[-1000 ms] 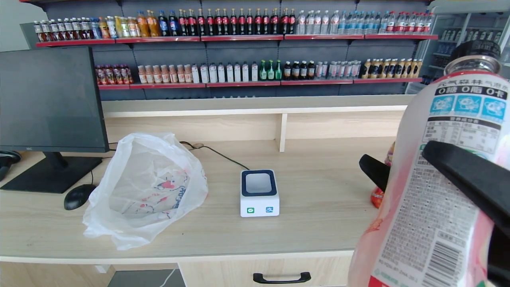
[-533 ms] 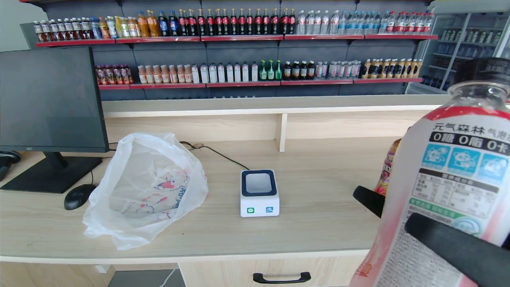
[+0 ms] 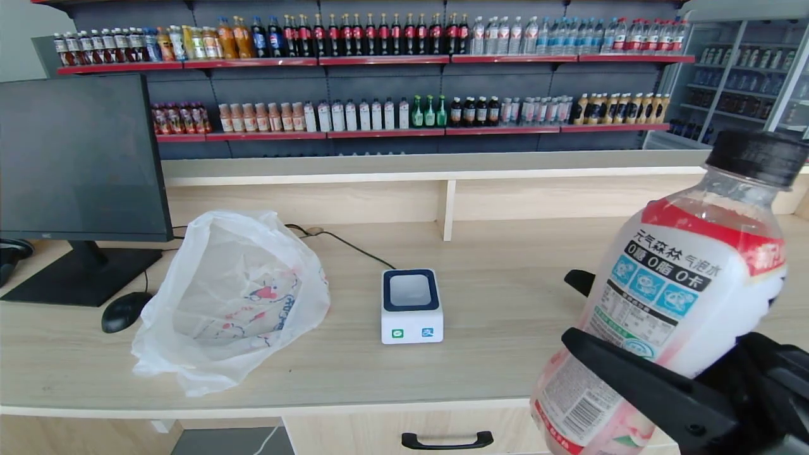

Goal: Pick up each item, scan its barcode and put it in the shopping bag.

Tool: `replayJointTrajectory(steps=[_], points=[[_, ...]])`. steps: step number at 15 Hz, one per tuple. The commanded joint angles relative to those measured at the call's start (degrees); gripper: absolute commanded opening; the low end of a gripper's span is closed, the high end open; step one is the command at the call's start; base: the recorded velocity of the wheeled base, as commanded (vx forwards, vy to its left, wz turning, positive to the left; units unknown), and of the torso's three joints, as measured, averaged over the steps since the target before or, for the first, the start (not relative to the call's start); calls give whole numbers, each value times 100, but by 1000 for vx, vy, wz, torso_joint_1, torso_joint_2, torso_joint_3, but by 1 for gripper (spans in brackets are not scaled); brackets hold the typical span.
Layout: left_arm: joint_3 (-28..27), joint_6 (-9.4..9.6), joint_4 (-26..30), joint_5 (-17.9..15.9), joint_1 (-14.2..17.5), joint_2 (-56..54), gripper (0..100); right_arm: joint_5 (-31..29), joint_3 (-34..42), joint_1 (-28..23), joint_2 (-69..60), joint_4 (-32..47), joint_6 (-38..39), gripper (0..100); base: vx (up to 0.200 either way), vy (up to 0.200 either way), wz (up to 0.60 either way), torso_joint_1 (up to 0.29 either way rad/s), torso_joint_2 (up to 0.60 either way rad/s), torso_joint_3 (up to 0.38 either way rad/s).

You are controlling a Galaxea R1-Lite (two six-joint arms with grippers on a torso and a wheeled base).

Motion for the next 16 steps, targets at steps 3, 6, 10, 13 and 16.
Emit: replayJointTrajectory(steps=[3, 6, 10, 13, 16], points=[[0, -6, -2, 4, -2, -2, 100, -816, -92, -519, 365, -6, -1110, 0, 0, 0, 0, 0, 0, 0], [0, -6, -2, 4, 6, -2, 100, -2345, -188, -528, 875, -6, -1603, 0, 0, 0, 0, 0, 0, 0], [0, -24, -2, 4, 6, 6, 100, -2380, -215, -686, 1253, -6, -1339, 0, 0, 0, 0, 0, 0, 0], [0, -59, -2, 13, 6, 6, 100, -2380, -259, -880, 1139, -6, -1269, 0, -133, 0, 0, 0, 3, 3], [0, -50, -2, 4, 6, -2, 100, -2380, -540, -923, 1192, -6, -1031, 0, -200, 0, 0, 7, 4, 5]])
